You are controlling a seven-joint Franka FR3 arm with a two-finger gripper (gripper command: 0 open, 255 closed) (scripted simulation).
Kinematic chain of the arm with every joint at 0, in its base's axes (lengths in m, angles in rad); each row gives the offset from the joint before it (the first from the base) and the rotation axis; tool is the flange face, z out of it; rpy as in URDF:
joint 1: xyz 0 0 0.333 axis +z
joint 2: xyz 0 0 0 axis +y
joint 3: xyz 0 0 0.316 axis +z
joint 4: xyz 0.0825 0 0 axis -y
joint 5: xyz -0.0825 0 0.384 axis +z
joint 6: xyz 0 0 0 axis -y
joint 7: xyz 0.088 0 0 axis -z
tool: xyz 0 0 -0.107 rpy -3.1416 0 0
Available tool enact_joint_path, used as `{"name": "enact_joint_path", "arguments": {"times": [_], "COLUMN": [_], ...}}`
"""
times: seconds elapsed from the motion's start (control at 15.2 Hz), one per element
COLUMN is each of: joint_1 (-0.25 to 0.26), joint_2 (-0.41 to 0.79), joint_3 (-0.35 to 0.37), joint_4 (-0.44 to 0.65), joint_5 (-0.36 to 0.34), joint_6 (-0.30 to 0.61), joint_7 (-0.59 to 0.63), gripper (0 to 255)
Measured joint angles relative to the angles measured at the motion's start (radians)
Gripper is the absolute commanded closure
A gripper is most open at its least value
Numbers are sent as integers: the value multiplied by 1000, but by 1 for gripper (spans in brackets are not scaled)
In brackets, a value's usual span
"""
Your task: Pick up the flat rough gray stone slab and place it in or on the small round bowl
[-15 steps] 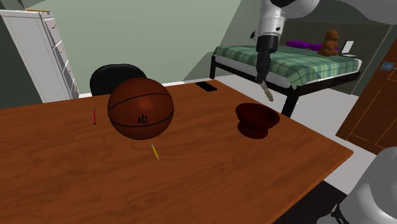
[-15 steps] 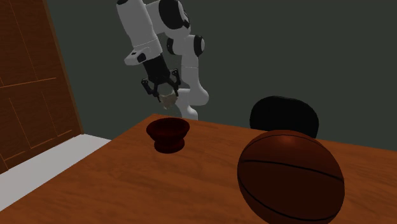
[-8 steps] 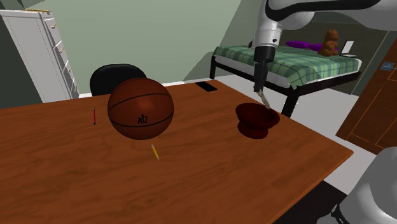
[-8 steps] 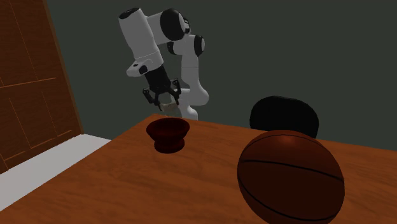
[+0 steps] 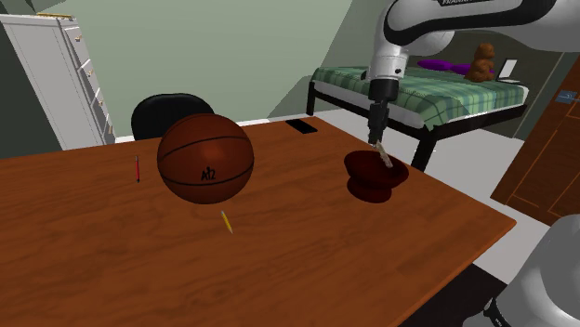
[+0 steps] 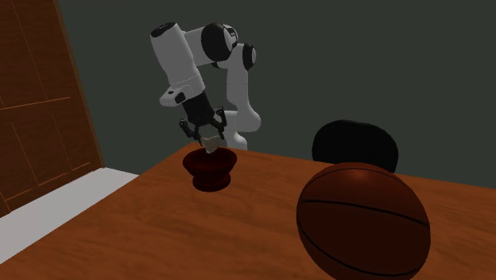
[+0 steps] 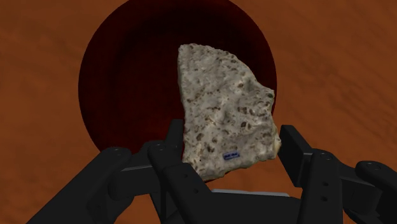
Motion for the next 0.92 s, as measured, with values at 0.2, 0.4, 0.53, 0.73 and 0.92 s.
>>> {"name": "enact_joint_path", "arguments": {"times": [0.2,0.4,0.53,0.73,0.92], "joint_1": [0,0,0,-2,-8], "joint_2": [0,0,0,8,44], "joint_3": [0,0,0,-3,-13], "joint_4": [-1,-1,-1,23,140], "joint_5": [0,0,0,-1,0], "joint_6": [0,0,0,-15,-98], "joint_7": [0,0,0,-3,-2], "gripper": [255,0,0,0,0]}}
